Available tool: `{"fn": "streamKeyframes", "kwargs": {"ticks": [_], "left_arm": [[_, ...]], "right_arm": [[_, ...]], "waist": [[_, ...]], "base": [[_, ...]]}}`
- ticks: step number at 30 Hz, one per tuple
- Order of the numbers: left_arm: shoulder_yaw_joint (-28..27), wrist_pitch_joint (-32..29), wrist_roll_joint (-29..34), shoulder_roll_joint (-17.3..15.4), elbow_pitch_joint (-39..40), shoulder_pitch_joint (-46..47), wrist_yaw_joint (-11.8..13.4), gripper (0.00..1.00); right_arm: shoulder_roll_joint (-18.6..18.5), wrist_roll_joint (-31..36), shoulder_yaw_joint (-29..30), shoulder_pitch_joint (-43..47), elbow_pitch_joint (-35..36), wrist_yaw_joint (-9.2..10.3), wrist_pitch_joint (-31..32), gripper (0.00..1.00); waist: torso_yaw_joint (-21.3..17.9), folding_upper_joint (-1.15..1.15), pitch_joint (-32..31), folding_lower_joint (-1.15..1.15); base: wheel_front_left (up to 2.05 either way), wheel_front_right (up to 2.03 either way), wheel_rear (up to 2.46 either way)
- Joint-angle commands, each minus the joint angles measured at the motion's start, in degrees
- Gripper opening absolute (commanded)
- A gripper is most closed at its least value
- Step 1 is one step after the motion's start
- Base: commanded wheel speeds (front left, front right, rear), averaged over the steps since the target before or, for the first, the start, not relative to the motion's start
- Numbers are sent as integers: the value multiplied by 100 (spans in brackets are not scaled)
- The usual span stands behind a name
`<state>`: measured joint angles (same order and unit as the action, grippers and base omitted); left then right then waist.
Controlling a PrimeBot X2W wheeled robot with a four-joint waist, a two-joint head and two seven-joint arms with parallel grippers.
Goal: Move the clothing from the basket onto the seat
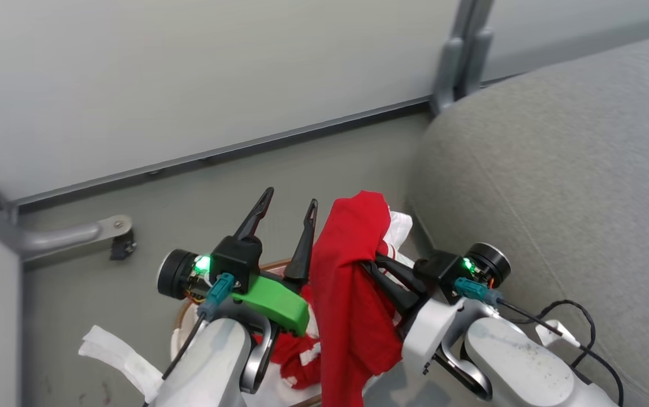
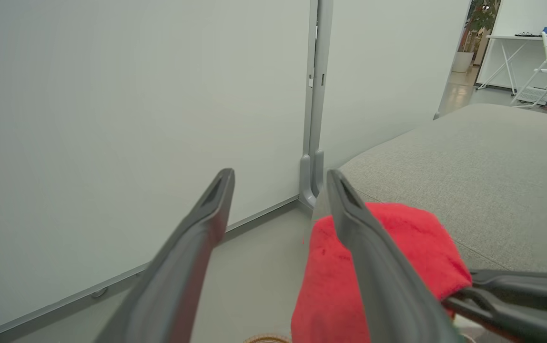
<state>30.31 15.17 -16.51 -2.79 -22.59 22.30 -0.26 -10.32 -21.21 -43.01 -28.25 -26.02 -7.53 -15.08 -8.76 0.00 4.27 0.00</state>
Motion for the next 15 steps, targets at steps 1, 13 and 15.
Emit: {"fn": "streamKeyframes", "kwargs": {"ticks": [1, 13, 15], "left_arm": [[-62, -3, 29, -22, -20, -94, -39, 100], [-177, -3, 167, -25, -49, -231, -167, 100], [-111, -3, 115, -25, -64, -146, -207, 100]], "right_arm": [[-40, 33, 87, 126, 74, 8, -13, 0], [-147, 85, 530, 668, 510, 8, -12, 0], [-142, 122, 749, 749, 631, 8, -12, 0]], "waist": [[-797, 0, -9, 0], [-2173, 0, 18, 0], [-2214, 0, 79, 0]], "base": [[0, 0, 0], [0, 0, 0], [0, 0, 0]]}}
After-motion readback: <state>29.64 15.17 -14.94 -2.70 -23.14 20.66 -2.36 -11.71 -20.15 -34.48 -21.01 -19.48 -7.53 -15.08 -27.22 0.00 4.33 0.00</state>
